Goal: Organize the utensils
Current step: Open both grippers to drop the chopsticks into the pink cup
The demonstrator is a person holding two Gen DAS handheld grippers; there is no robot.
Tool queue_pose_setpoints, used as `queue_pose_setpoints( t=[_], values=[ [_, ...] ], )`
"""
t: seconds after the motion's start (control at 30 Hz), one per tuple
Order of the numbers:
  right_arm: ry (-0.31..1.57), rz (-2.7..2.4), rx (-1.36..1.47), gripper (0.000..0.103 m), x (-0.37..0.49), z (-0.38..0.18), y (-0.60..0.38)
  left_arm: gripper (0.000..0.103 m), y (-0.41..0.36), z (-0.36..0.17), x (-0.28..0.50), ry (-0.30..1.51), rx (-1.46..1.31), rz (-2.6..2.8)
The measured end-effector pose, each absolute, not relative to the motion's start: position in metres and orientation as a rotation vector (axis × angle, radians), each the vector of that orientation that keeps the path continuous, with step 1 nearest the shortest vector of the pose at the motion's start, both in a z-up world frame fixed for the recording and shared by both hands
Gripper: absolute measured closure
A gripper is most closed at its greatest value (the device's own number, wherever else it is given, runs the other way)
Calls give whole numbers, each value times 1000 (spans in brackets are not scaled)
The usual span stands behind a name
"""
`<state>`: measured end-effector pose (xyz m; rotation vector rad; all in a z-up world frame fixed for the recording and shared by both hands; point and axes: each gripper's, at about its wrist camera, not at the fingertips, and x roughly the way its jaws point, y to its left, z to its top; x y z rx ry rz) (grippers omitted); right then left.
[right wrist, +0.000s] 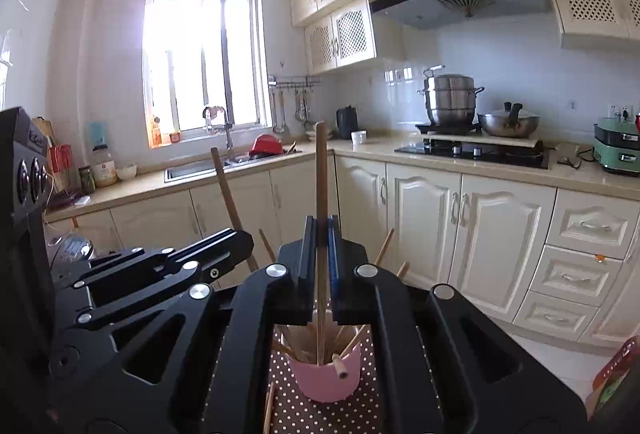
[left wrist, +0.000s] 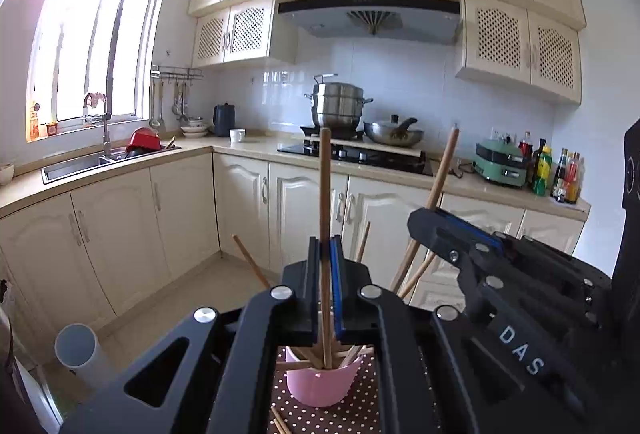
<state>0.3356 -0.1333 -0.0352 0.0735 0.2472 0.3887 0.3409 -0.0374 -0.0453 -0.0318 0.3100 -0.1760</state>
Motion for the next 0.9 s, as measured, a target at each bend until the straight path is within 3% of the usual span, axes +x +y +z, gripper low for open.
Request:
queue_pose_setpoints(
  t=[0.2,0.27,0.4,0.57,0.7,0.9],
  values=[
    [304,394,79,97,343,-46,-132,97,-33,-52,344,346,-51,-194],
    [330,403,86,96,346,-50,-132,92,-32,-53,345,351,-50,-203],
    [364,410,140,96,348,-54,-139,66,-25,-55,344,361,-83,-202],
    [372,408,151,96,344,-51,-143,56,-20,-52,336,356,-99,-200],
    [371,397,161,96,340,-47,-147,43,-20,-46,324,340,-98,-189],
    [365,363,173,95,326,-42,-154,38,-15,-36,296,312,-65,-152]
  ],
)
